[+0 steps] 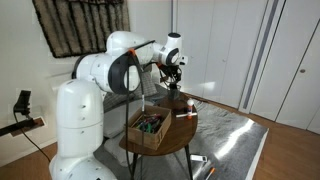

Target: Take the eyeglass case out of the penholder and put it on the table

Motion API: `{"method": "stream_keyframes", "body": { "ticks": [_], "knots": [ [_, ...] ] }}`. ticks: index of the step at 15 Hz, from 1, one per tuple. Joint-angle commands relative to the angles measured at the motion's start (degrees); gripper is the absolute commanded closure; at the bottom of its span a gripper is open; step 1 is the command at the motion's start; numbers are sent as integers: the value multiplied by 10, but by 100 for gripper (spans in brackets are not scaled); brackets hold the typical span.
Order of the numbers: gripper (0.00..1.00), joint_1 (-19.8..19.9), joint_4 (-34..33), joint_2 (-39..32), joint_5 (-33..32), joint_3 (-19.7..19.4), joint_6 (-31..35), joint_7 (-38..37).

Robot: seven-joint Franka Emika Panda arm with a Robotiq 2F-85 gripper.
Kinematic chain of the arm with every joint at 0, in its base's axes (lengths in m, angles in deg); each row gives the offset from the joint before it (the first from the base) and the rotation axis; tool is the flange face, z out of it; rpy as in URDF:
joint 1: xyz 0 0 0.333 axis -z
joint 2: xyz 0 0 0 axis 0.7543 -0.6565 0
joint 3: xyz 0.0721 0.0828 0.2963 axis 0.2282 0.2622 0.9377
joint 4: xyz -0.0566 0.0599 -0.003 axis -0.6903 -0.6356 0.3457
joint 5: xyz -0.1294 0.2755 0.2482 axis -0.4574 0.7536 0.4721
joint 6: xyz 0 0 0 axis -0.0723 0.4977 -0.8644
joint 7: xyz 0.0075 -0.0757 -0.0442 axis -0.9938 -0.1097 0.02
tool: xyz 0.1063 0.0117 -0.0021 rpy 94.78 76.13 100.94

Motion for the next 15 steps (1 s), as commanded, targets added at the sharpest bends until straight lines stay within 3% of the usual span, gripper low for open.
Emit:
{"method": "stream_keyframes", "body": {
  "ticks": [1, 4, 7, 8, 15],
  "knots": [
    [0, -7, -28, -27, 2, -6, -10, -8],
    [0, -9, -82, -82, 3, -7, -19, -13],
    [0, -8, -97, -89, 3, -7, -27, -14],
    [0, -29, -110, -96, -24, -29, -49, -111],
    [0, -91, -116, -101, -108, -58, -58, -382]
  ]
}}
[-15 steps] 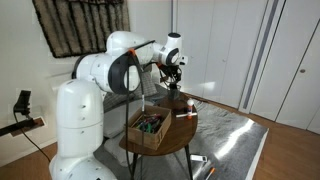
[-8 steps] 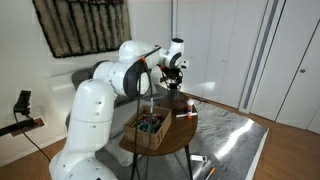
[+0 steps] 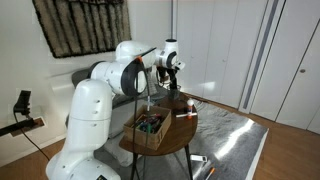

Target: Take the eyeglass case out of the penholder and put it on the table

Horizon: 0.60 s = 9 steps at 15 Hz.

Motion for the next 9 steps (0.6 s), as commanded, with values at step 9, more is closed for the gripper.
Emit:
{"method": "stream_keyframes", "body": {
  "ticks": [9],
  "knots": [
    [0, -61, -46, -49, -157, -18, 26, -259]
  ]
}}
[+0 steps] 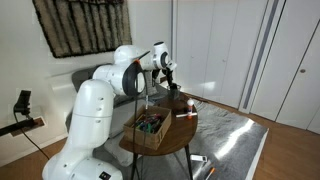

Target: Take the eyeglass case out of the penholder and put it on the table

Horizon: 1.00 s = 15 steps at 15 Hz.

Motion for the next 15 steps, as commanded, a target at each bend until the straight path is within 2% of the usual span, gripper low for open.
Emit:
{"method": "stream_keyframes", "body": {
  "ticks": [1, 6, 9, 10, 12, 14, 15],
  "knots": [
    [0, 3, -9, -7, -5, 5, -3, -2],
    [0, 6, -15, -19, 0, 7, 40, 2],
    [19, 8, -18, -25, 4, 10, 51, 10],
    [17, 8, -18, -26, 4, 9, 53, 9],
    [27, 10, -18, -30, 6, 9, 58, 10],
    [34, 11, -21, -36, 10, 10, 57, 15],
    [33, 11, -22, -37, 10, 11, 55, 17]
  ]
}}
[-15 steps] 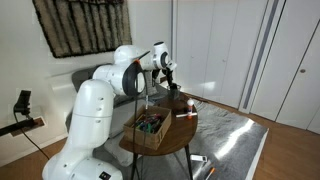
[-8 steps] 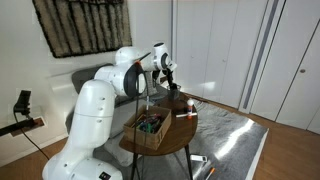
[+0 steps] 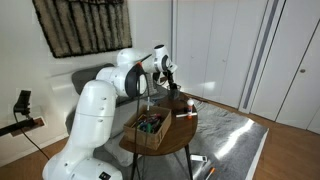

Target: Take the eyeglass case out of the penholder and put it on the table

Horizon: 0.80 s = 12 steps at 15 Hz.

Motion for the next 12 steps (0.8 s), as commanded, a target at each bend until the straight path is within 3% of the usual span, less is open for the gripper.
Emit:
{"method": "stream_keyframes", "body": {
  "ticks": [1, 7, 12],
  "knots": [
    [51, 7, -16, -13, 11, 9, 3, 15],
    [88, 9, 8, 13, 9, 5, 18, 15],
    [88, 11, 41, 78, -4, 0, 67, 22]
  ]
}}
